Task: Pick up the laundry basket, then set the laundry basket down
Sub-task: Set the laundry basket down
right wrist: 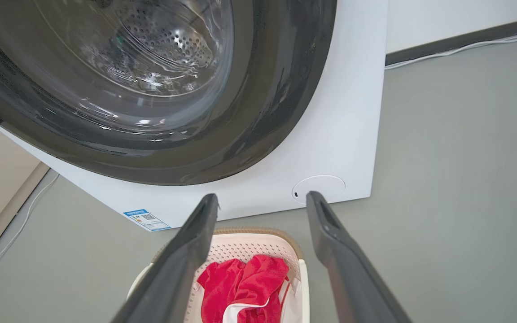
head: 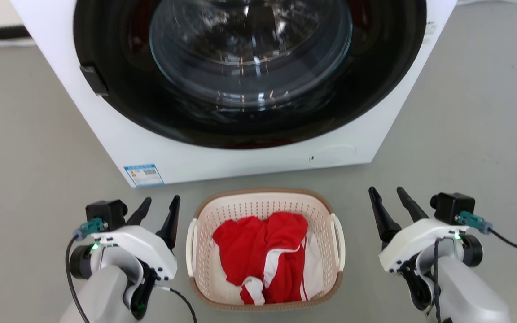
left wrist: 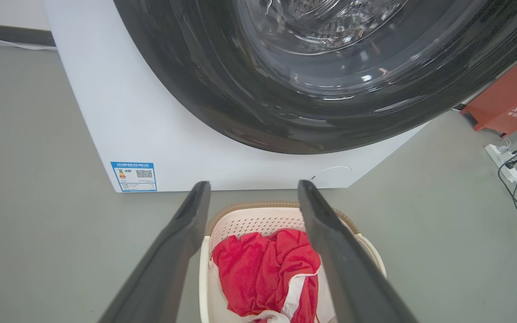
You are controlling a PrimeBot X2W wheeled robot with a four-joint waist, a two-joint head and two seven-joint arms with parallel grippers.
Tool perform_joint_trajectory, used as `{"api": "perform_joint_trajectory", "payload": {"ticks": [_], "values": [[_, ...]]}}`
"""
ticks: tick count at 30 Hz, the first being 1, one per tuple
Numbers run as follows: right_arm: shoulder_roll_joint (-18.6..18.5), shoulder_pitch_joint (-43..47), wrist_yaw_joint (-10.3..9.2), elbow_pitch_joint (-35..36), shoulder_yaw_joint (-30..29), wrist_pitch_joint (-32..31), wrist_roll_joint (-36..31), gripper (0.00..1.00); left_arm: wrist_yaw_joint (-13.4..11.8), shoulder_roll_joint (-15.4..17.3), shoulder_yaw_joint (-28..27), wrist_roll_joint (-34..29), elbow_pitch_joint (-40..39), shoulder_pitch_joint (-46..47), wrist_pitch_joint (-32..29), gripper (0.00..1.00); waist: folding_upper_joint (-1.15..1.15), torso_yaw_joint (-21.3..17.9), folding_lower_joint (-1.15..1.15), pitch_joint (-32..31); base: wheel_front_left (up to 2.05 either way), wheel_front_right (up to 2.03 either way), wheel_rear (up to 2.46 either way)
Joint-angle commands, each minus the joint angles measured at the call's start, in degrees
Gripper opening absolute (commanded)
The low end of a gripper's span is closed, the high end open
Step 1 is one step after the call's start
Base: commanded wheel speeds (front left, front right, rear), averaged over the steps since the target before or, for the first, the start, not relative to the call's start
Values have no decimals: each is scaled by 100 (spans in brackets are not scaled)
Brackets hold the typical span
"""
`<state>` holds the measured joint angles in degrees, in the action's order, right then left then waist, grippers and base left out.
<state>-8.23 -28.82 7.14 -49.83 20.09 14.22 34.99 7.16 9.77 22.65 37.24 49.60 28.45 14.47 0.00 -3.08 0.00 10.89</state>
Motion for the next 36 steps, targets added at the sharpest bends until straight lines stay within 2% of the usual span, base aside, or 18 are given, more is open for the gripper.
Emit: {"api": "perform_joint_trajectory", "payload": {"ticks": [1,12,22,29,36], "values": [[35,107,35,161,54,78,-80,100,33,129,-209,-84,-143,-12,52,100,0,8,0,-174,0,0,0],[-21,723,35,1124,-563,78,-774,100,33,-48,-1002,-740,-1130,-767,52,100,0,86,0,-666,0,0,0],[193,1453,35,2204,-1323,78,-1365,100,33,-301,-1586,-1026,-2236,-1423,52,100,0,171,0,-839,0,0,0],[297,1819,35,2756,-1500,78,-1770,100,33,-483,-2003,-1438,-2919,-1857,52,100,0,175,0,-854,0,0,0],[374,2015,35,3094,-1709,78,-1968,100,33,-618,-2278,-1881,-3276,-2216,52,100,0,164,0,-910,0,0,0]]}}
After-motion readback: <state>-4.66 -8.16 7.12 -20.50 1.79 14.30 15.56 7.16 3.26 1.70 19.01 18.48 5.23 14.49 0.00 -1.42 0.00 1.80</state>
